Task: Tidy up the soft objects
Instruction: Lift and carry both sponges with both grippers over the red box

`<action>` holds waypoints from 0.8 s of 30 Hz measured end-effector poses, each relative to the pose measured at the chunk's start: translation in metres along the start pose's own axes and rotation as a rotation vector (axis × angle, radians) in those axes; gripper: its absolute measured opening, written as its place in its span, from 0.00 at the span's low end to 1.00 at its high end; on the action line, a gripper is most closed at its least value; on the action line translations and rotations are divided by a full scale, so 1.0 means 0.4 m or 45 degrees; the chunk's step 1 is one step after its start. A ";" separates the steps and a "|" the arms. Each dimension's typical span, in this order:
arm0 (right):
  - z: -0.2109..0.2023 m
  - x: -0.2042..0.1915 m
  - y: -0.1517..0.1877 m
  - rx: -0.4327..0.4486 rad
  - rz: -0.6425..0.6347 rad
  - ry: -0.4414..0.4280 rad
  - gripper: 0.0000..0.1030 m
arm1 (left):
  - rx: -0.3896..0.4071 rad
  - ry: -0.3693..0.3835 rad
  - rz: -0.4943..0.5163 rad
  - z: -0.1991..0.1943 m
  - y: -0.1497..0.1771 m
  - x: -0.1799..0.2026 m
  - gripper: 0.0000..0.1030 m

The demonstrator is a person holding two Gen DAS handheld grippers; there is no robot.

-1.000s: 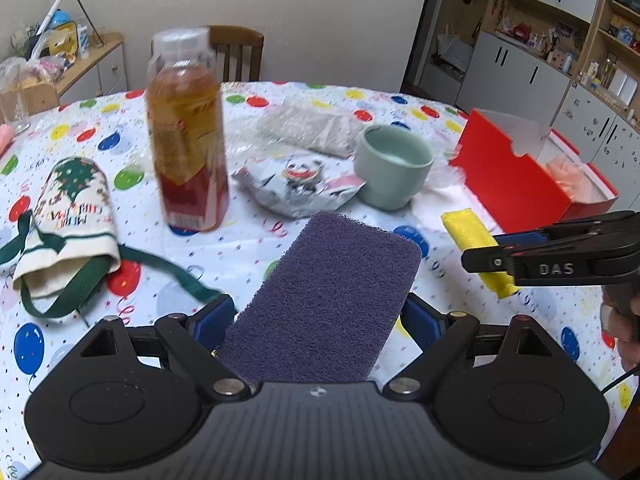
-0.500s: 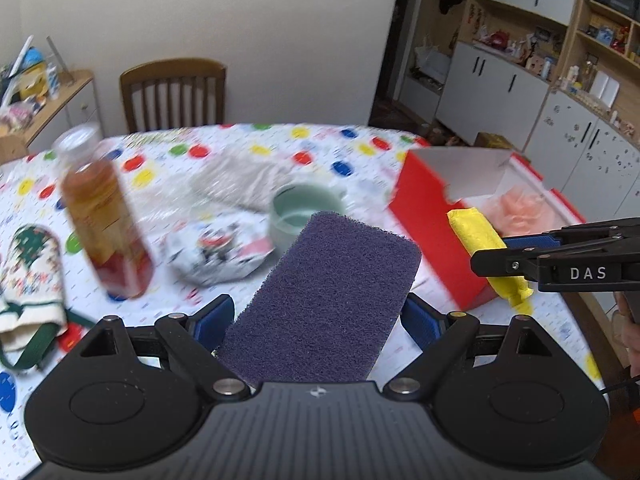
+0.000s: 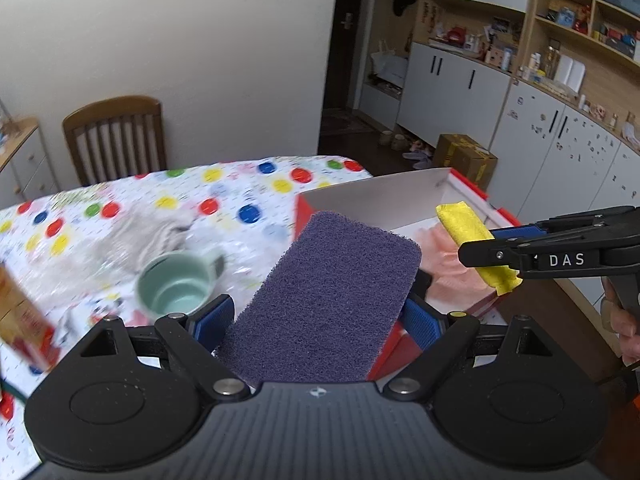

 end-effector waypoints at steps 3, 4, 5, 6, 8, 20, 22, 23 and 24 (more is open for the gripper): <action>0.001 0.059 -0.012 -0.003 0.014 0.017 0.38 | -0.005 0.011 0.039 0.042 -0.022 0.056 0.88; 0.000 0.078 -0.013 -0.003 0.016 0.024 0.38 | -0.010 0.017 0.051 0.055 -0.027 0.074 0.88; 0.003 0.096 -0.017 -0.003 0.019 0.028 0.38 | -0.017 0.019 0.063 0.070 -0.032 0.092 0.88; 0.002 0.115 -0.020 -0.003 0.021 0.033 0.38 | -0.025 0.018 0.076 0.087 -0.037 0.108 0.88; 0.010 0.148 -0.026 -0.005 0.022 0.048 0.38 | -0.037 0.015 0.103 0.121 -0.046 0.141 0.88; 0.104 0.303 -0.079 -0.063 0.037 0.110 0.38 | -0.172 -0.032 0.194 0.318 -0.085 0.261 0.88; 0.124 0.313 -0.086 -0.075 0.019 0.115 0.38 | -0.197 -0.054 0.208 0.350 -0.083 0.266 0.88; 0.134 0.319 -0.089 -0.079 0.022 0.119 0.38 | -0.208 -0.064 0.214 0.365 -0.081 0.267 0.88; 0.145 0.326 -0.092 -0.085 0.027 0.120 0.38 | -0.214 -0.072 0.221 0.375 -0.076 0.266 0.88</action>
Point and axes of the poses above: each gripper's, at about its wrist camera, not at the fingertips, and z roughly the way its jaws point, x to its right, y to its underside, the point moved 4 cm from there along z, roughly the way its jaws point, and after that the axes turned 7 degrees about x, right-handed, at the moved point
